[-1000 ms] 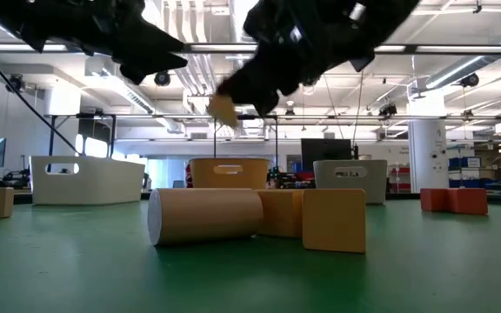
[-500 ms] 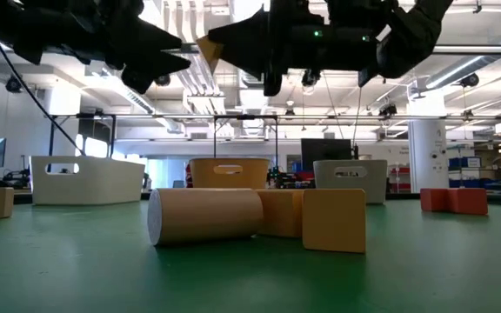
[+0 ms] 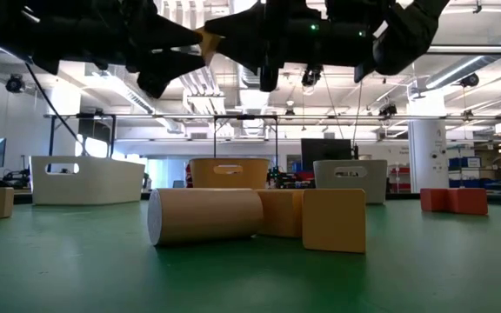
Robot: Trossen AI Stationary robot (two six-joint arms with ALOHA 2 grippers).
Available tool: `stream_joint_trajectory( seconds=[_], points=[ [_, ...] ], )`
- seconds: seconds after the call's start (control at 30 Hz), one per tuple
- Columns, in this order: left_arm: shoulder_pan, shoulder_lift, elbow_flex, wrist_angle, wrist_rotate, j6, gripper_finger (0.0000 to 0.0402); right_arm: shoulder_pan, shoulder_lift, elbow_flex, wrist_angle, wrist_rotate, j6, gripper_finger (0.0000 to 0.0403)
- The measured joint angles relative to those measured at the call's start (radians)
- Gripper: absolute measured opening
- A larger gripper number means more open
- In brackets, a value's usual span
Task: Sort & place blocks by color
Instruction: Put the yellow block into the white bin
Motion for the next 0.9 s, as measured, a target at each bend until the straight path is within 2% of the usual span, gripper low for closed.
stream_joint_trajectory(
  seconds=[0.27, 0.4, 0.5, 0.67, 0.77, 0.83, 0.9],
  points=[
    [0.001, 0.123, 0.0, 0.22, -0.003, -0.002, 0.021, 0.0, 0.001, 0.0, 0.001, 0.001, -0.009, 0.0117],
    [0.001, 0.166, 0.0, 0.273, -0.003, 0.0, 0.0206, 0.0, 0.001, 0.0, 0.0, 0.001, -0.021, 0.0117],
    [0.001, 0.184, 0.0, 0.279, -0.002, 0.0, 0.0184, 0.0, 0.001, 0.0, 0.0, 0.001, -0.027, 0.0117],
    [0.001, 0.192, 0.0, 0.284, -0.002, 0.003, 0.0115, 0.0, 0.001, 0.0, -0.001, -0.002, -0.032, 0.0117],
    [0.001, 0.192, 0.0, 0.283, -0.002, 0.007, 0.0116, 0.0, 0.001, 0.0, -0.001, -0.002, -0.033, 0.0117],
    [0.001, 0.192, 0.0, 0.281, -0.002, 0.007, 0.0116, 0.0, 0.001, 0.0, -0.002, 0.0, -0.031, 0.0134],
    [0.001, 0.192, 0.0, 0.27, -0.002, 0.007, 0.0116, 0.0, 0.001, 0.0, -0.006, 0.005, -0.017, 0.0171]
  ],
)
